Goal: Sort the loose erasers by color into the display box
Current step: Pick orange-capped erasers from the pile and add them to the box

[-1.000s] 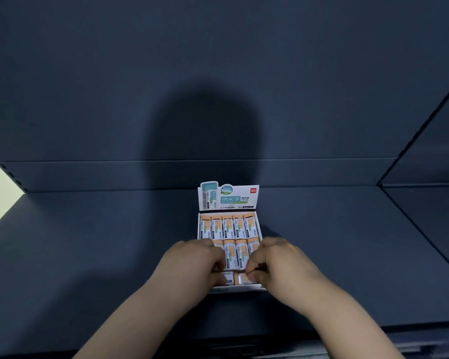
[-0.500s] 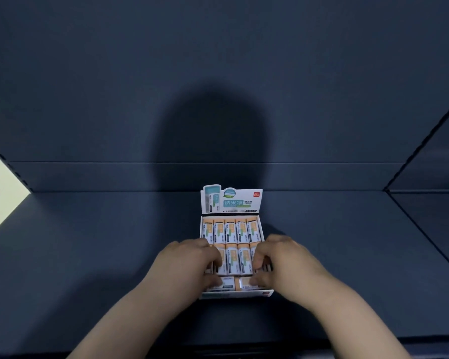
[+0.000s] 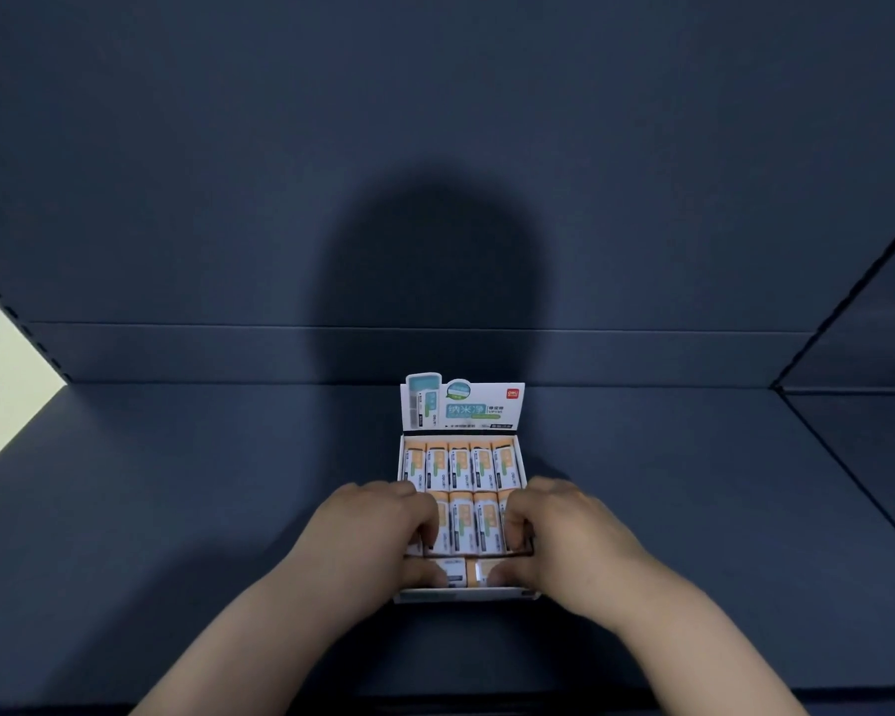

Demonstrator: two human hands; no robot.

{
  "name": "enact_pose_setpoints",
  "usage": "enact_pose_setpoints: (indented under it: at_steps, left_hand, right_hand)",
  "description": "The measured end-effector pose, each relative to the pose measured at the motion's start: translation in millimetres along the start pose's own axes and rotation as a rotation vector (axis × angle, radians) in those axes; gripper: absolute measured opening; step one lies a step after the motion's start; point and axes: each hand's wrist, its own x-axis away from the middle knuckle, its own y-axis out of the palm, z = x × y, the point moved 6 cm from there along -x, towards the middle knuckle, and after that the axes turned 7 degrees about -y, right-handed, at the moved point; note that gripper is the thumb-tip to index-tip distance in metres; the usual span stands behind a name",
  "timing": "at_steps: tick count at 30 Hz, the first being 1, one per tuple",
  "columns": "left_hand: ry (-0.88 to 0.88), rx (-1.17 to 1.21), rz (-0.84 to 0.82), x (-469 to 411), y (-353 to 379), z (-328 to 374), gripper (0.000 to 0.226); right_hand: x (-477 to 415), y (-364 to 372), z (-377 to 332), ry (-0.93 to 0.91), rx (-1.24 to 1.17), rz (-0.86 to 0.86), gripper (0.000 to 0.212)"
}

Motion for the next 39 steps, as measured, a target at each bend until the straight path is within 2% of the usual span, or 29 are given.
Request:
enact_pose_setpoints:
  at_steps: [8, 12, 14, 17, 21, 22, 24, 29, 30, 34, 39]
  left_hand:
    - [-0.006, -0.003, -0.029, 1.1, 0.6, 0.1, 0.029]
    - [-0.024, 0.046, 0.080, 1.1, -10.5, -0.2, 0.030]
    - [-0.029, 0.015, 0.124, -0.4, -12.5, 0.7, 0.041]
    - [-0.026, -0.052, 0.113, -2.1, -7.5, 9.6, 0.047]
    - [-0.030, -0.120, 0.124, -1.5, -1.7, 15.3, 0.043]
    - [-0.048, -0.102, 0.134, -1.8, -3.5, 12.7, 0.045]
    - [-0.072, -0.091, 0.259, 2.0, -17.7, 10.0, 0.053]
    - [-0.183, -0.064, 0.346, 10.3, -40.3, -5.2, 0.034]
    - [-0.182, -0.102, 0.383, 10.2, -42.4, -2.4, 0.031]
    - [-0.134, -0.170, 0.493, 7.9, -33.9, 20.4, 0.043]
    - [-0.155, -0.195, 0.484, 6.4, -26.0, 50.3, 0.044]
  right_hand:
    - [4.6, 5.2, 1.5, 0.003, -0.062, 0.012, 0.038]
    - [4.2, -4.3, 5.8, 0.012, -0.094, 0.099, 0.025]
    - [3.2, -8.9, 7.7, 0.017, -0.065, 0.128, 0.037]
    - [-1.7, -6.9, 6.9, 0.009, 0.003, 0.061, 0.055]
    - [-5.2, -3.5, 4.9, 0.004, 0.074, 0.004, 0.052]
    - [-3.9, -5.9, 6.4, 0.007, 0.052, 0.028, 0.052]
    - [0.9, -16.1, 13.7, 0.028, 0.005, 0.117, 0.053]
    - [16.3, -41.2, 43.6, 0.137, -0.006, 0.308, 0.057]
    - [17.6, -42.4, 44.9, 0.136, 0.006, 0.310, 0.057]
    - [21.5, -38.6, 40.4, 0.081, 0.065, 0.249, 0.059]
    - [32.5, -30.4, 39.6, 0.017, 0.159, 0.176, 0.062]
